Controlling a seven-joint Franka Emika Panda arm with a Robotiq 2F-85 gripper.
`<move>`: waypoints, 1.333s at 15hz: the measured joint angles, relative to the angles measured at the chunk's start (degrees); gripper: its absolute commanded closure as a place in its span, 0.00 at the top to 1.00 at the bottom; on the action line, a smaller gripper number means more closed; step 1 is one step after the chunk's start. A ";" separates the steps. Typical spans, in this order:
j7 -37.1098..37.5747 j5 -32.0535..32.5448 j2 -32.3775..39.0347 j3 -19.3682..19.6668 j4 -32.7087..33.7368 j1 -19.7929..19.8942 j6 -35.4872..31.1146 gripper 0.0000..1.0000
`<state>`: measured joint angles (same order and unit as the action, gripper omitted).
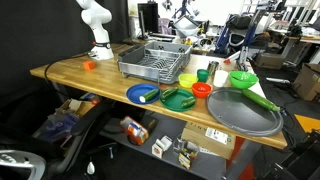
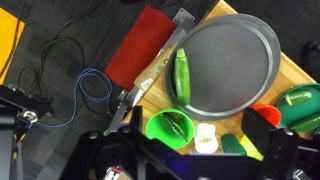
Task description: Take the cut cucumber on the green plate and put it in the green bowl
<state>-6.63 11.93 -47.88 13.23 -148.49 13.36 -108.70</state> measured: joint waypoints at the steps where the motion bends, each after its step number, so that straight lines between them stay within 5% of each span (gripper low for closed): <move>1: 0.00 0.00 0.00 0.00 0.00 0.00 0.00 1.00; 5: 0.05 -0.07 0.40 -1.31 0.01 -1.72 -0.04 1.00; 12: 0.96 -0.61 11.66 -9.81 1.61 -12.68 -9.01 1.00; 16: -4.06 -5.34 19.78 -10.05 4.17 -18.32 -17.95 1.00; 20: -8.58 -7.84 23.35 -9.77 6.57 -19.84 -18.47 1.00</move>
<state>-15.21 4.09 -24.54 3.46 -141.92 -6.48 -127.17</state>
